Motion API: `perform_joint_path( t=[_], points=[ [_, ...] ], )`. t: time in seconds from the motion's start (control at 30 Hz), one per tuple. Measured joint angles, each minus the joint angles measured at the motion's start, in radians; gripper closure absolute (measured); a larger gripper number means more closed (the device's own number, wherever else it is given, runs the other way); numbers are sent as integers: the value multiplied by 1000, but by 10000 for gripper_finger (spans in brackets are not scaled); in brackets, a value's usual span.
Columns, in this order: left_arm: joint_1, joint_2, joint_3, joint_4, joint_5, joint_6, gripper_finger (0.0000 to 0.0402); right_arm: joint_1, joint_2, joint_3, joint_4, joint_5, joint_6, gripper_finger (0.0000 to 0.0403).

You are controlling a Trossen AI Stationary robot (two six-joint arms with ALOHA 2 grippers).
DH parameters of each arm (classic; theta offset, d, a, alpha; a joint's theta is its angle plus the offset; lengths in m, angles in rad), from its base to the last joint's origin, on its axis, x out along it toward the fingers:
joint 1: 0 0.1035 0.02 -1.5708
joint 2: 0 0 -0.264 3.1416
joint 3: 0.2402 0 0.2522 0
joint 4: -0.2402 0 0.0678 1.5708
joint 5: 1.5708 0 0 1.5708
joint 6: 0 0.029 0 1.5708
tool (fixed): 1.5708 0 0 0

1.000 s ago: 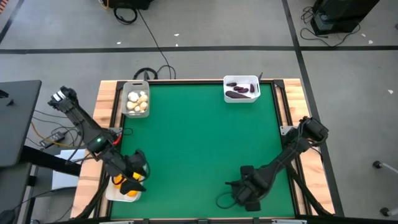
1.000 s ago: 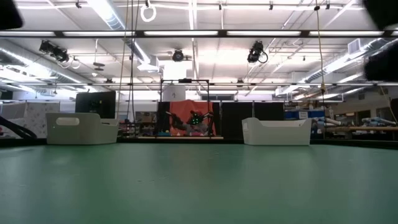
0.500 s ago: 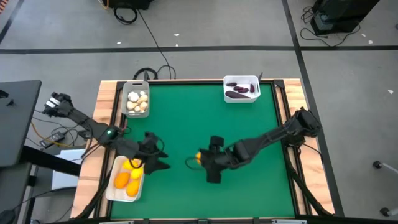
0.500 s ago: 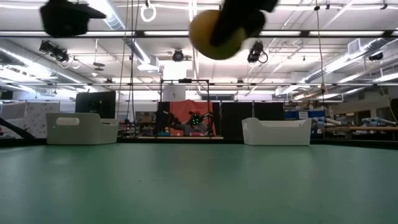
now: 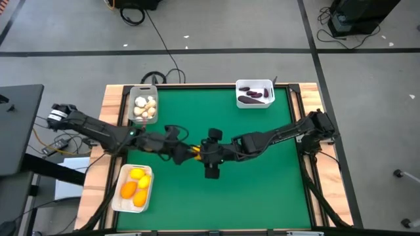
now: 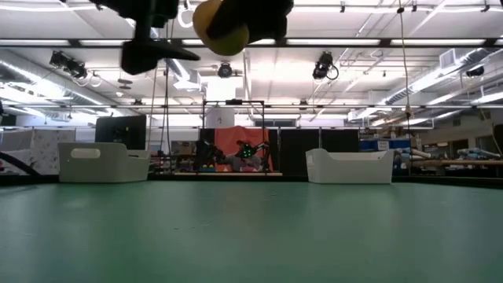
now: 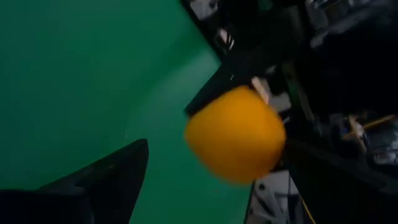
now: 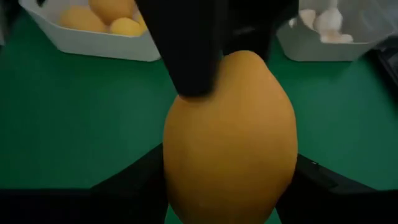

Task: Sort produce into baskets
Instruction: Put the lemon into the bottom white bin

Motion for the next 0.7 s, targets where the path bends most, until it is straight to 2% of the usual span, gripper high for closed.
perform_joint_path(
  t=[0.3, 0.4, 0.6, 0.7],
  points=[
    [106, 89, 0, 123, 96, 36, 34, -32, 0, 0, -7, -16, -82, 169],
    [121, 93, 0, 128, 102, 29, 65, -45, 0, 0, -8, -22, -85, 169],
    [151, 93, 1, 125, 119, 9, 168, -72, 0, 0, -14, -59, -57, 163],
    [172, 87, 1, 116, 170, 38, 175, -93, 0, 0, -18, -88, 7, 140]
  ],
)
